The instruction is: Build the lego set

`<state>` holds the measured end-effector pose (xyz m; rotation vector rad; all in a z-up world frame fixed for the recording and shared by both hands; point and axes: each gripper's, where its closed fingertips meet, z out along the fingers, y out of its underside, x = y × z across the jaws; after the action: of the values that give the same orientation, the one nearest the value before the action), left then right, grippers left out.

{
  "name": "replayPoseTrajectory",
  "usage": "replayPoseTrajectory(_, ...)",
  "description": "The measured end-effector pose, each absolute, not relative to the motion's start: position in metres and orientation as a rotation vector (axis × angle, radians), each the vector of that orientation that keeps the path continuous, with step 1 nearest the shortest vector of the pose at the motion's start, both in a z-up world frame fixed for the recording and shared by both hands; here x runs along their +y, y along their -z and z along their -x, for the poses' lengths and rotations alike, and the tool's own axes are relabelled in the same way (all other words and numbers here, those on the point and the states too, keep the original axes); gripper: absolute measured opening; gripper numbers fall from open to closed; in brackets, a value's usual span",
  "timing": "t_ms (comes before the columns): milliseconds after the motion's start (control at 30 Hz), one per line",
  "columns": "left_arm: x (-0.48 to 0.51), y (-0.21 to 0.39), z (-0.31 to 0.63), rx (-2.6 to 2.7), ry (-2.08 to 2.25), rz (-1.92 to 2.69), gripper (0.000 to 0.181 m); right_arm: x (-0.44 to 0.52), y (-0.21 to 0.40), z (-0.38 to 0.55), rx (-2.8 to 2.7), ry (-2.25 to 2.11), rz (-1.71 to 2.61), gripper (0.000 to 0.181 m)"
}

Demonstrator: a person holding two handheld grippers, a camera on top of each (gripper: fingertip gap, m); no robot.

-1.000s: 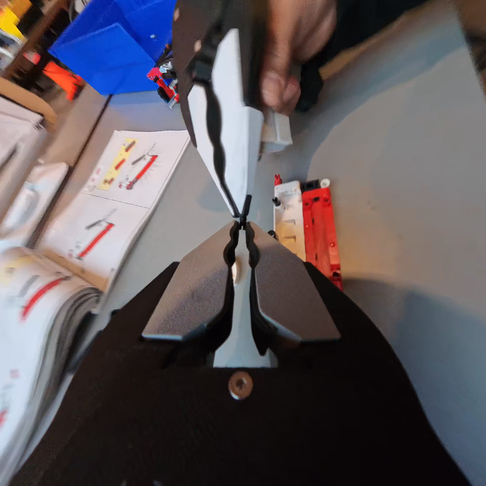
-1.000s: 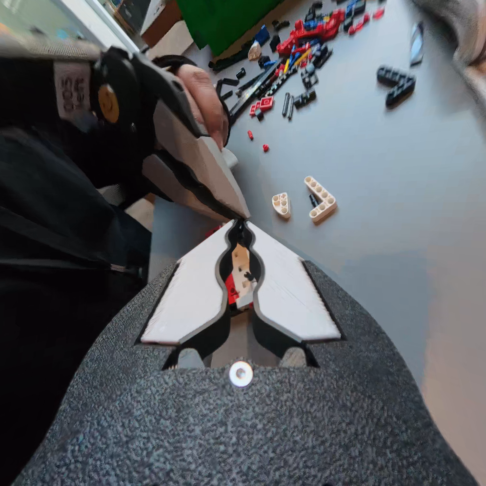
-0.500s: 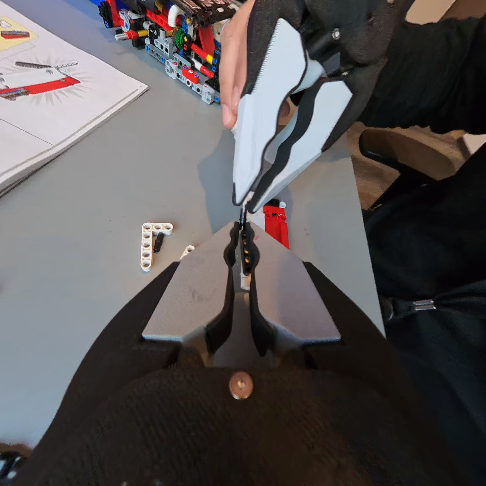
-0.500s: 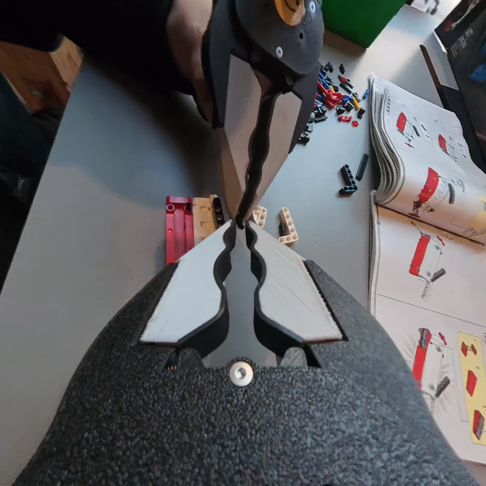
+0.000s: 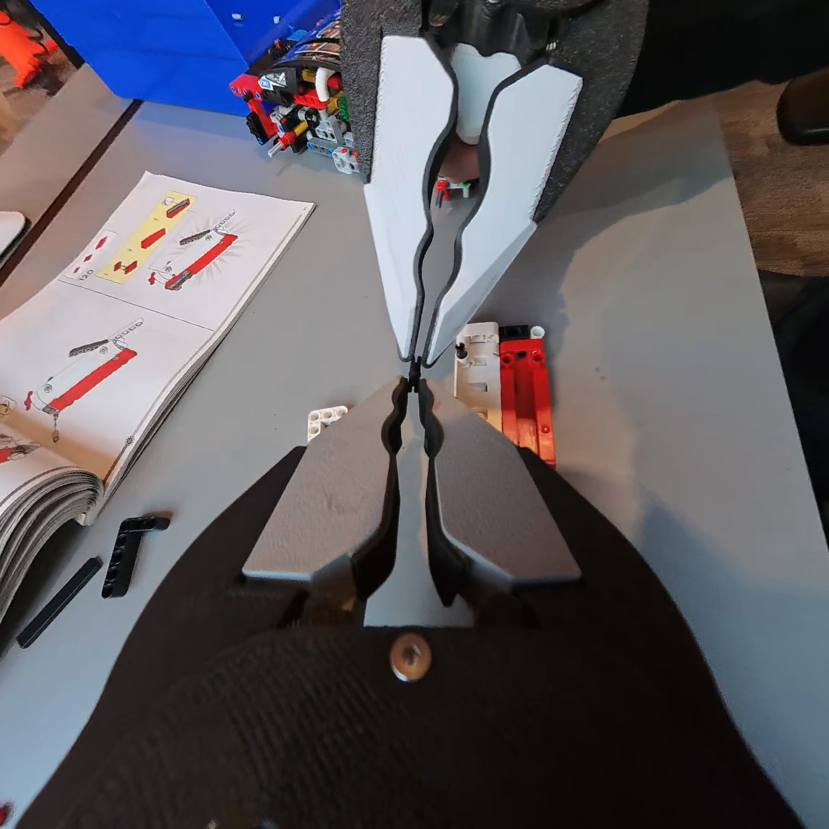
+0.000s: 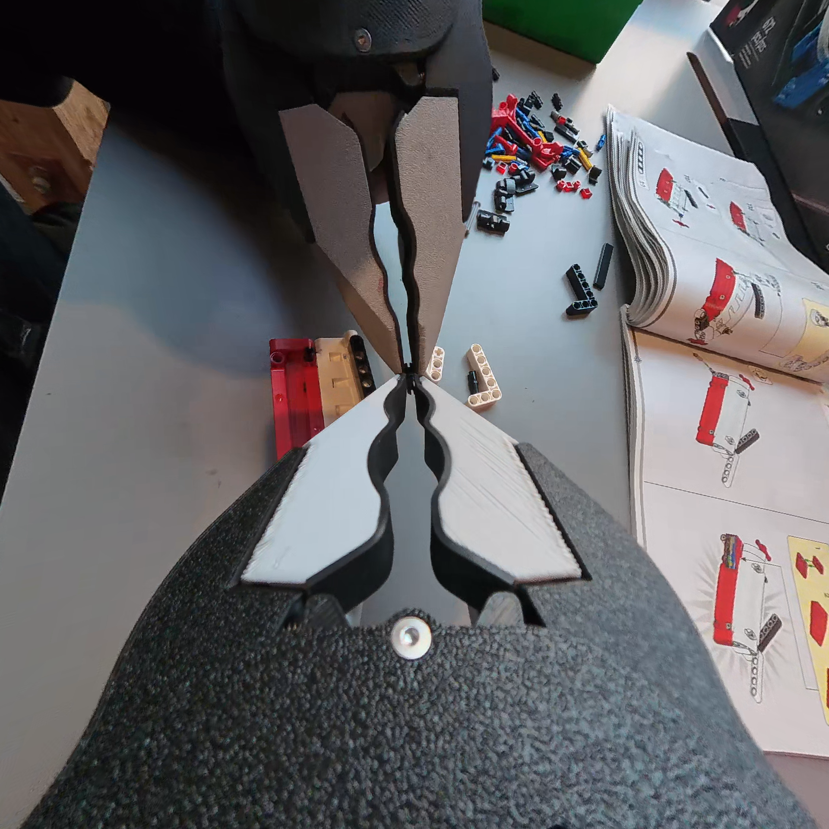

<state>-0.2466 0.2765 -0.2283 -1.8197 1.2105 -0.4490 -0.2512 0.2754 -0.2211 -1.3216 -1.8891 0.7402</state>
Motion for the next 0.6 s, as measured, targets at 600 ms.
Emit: replayPoseTrajectory(600,0.2754,0.2271,0.2459,1.219,0.443,1.806,0.001,0.2761,0.2254,0.2488,-1.912,-0.673,1.308,0.005)
